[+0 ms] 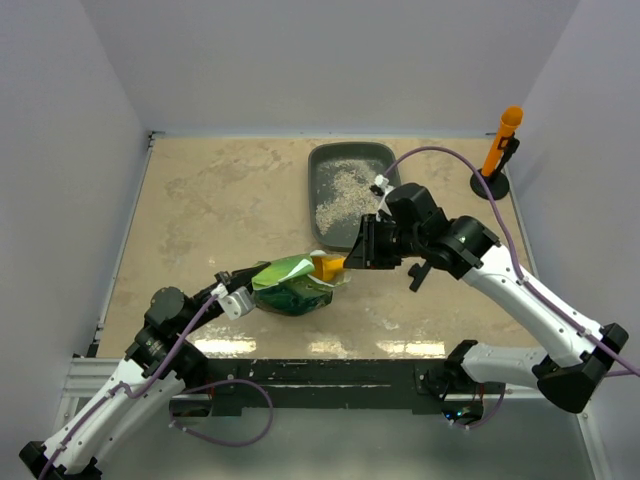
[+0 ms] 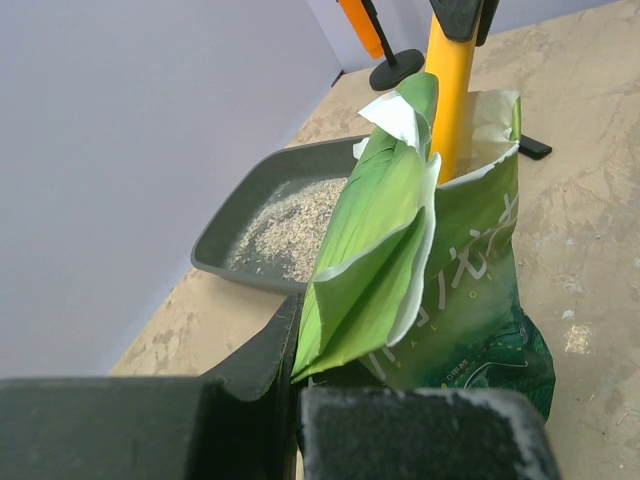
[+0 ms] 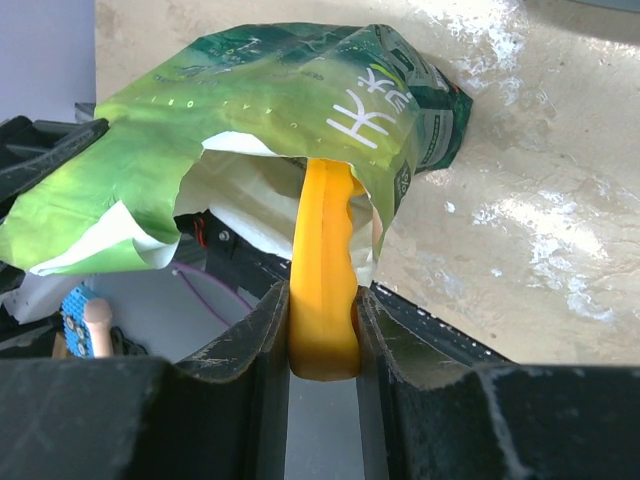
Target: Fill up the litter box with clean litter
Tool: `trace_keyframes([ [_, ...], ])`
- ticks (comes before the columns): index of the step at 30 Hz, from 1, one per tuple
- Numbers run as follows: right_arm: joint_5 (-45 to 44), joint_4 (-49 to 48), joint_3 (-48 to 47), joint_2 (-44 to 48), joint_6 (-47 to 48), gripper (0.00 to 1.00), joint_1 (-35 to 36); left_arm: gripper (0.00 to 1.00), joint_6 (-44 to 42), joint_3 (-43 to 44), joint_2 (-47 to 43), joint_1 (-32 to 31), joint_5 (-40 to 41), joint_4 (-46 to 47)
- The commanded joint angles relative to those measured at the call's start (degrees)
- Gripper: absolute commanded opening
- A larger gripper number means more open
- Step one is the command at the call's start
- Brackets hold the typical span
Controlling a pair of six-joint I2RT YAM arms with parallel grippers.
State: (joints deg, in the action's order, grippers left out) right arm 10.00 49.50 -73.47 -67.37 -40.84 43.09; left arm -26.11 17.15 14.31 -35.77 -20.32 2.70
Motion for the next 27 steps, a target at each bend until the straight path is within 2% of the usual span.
trace_keyframes([
  [1, 0.54, 2.18, -3.08, -0.39, 1.99, 0.0, 0.15, 0.0, 0.88, 1.22, 0.2, -0.27, -1.66, 4.68],
  [10, 2.3, 5.96, -4.74, -4.6, 4.1, 0.0, 0.41, 0.0, 0.88, 1.49, 0.37, -0.18, -1.31, 4.42],
  [24, 1.08, 20.89, -22.58, -20.59, 9.28, 0.0, 1.38, 0.0, 1.06, 1.49, -0.33, -0.27, -0.87, 3.98],
  [27, 0.72, 21.43, -26.98, -21.13, 8.59, 0.0, 1.47, 0.0, 0.97, 1.4, -0.42, -0.27, -0.87, 4.16],
])
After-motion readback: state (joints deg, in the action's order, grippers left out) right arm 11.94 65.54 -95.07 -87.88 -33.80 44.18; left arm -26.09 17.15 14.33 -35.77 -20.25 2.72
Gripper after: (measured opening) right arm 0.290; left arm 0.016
